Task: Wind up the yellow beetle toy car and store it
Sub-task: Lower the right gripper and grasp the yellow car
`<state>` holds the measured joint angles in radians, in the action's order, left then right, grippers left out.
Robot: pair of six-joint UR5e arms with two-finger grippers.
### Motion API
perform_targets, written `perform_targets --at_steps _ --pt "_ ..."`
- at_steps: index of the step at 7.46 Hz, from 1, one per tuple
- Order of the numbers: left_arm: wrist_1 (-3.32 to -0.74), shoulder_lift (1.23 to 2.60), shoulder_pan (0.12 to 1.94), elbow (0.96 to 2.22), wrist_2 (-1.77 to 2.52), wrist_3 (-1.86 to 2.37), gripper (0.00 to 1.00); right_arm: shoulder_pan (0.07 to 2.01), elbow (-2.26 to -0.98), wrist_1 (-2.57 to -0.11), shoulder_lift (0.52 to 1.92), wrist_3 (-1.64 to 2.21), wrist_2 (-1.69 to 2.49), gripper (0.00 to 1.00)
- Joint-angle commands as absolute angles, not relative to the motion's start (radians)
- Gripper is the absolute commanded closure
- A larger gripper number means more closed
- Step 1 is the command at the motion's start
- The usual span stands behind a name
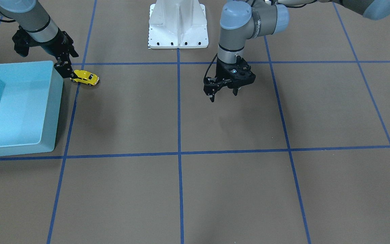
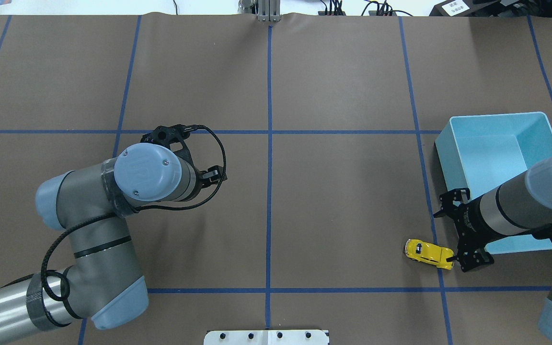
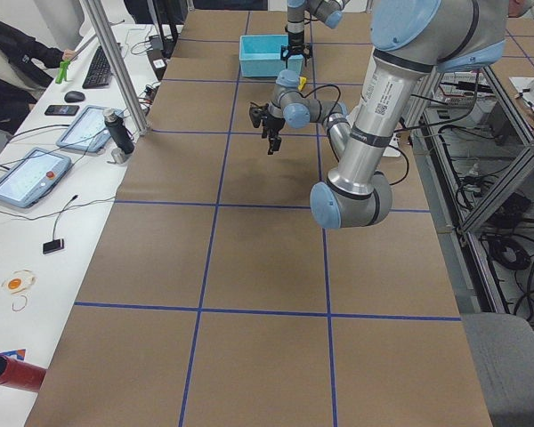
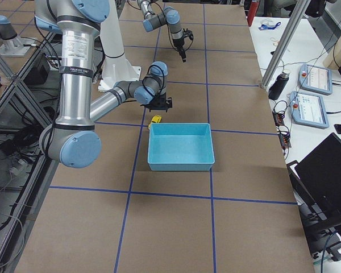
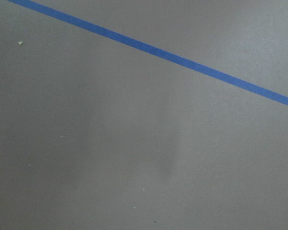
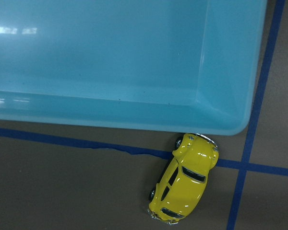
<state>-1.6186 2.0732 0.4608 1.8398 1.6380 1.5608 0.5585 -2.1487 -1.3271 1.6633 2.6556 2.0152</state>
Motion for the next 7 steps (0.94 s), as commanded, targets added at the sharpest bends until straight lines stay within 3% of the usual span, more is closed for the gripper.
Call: perform_targets --at_steps 1,3,7 --pt "-1.621 2.042 0.462 1.85 1.64 1.523 0.0 0.508 -2.113 -1.306 1.661 2.713 1.947 0.0" --pt "-1.621 1.988 0.466 1.902 1.647 1.442 0.0 0.497 -2.03 -1.185 1.663 2.753 1.919 0.0" --pt "-1.62 1.983 0.468 1.916 1.649 1.434 0.0 0.44 -2.022 -1.167 1.663 2.801 1.879 0.0"
